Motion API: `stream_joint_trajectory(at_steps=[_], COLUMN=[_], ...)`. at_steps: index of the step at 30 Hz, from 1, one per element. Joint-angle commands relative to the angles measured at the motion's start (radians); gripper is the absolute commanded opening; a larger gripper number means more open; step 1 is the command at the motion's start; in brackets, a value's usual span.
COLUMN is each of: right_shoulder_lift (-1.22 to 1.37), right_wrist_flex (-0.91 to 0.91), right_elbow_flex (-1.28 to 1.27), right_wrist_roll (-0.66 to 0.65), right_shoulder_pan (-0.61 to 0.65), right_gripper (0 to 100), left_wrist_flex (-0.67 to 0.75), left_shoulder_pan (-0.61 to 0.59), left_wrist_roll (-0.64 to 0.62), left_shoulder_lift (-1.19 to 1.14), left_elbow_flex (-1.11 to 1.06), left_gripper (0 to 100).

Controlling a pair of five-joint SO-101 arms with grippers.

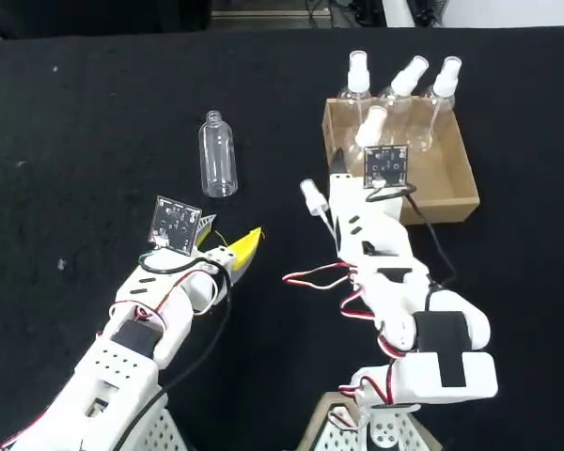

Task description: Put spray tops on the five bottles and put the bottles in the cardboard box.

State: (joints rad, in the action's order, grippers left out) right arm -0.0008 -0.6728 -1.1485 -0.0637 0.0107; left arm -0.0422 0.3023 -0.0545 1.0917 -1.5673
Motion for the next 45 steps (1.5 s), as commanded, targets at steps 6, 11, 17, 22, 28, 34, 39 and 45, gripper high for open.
stream_joint_trajectory(at_steps=[6,11,17,22,28,34,39,45], right_shoulder_lift=[-0.004,-0.059,-0.145,-0.203,-0.318,-0.522,-0.723,-1.009], right_wrist_flex=[-0.034,-0.029,-0.028,-0.028,-0.028,-0.026,-0.025,0.252], right_elbow_flex=[-0.008,-0.045,-0.11,-0.153,-0.223,-0.352,-0.479,-0.524], right_wrist_roll=[-0.002,0.002,0.002,0.002,0.002,0.003,0.003,0.003], right_shoulder_pan=[0.018,0.018,0.018,0.017,0.017,-0.038,-0.048,-0.049], right_gripper=[25.7,25.8,25.9,25.9,25.9,25.5,25.4,25.4], left_wrist_flex=[0.023,0.023,0.023,0.023,0.023,0.021,0.021,0.021], left_shoulder_pan=[0.008,0.008,0.008,0.008,0.008,0.002,-0.062,-0.073], left_wrist_roll=[0.006,0.006,0.008,0.008,0.008,0.008,0.006,0.0], left_shoulder_lift=[0.018,0.018,0.018,0.018,0.018,0.018,0.018,0.018], left_elbow_flex=[0.021,0.021,0.021,0.021,0.021,0.021,0.027,0.027], left_gripper=[25,25,25,25,25,25,25,25])
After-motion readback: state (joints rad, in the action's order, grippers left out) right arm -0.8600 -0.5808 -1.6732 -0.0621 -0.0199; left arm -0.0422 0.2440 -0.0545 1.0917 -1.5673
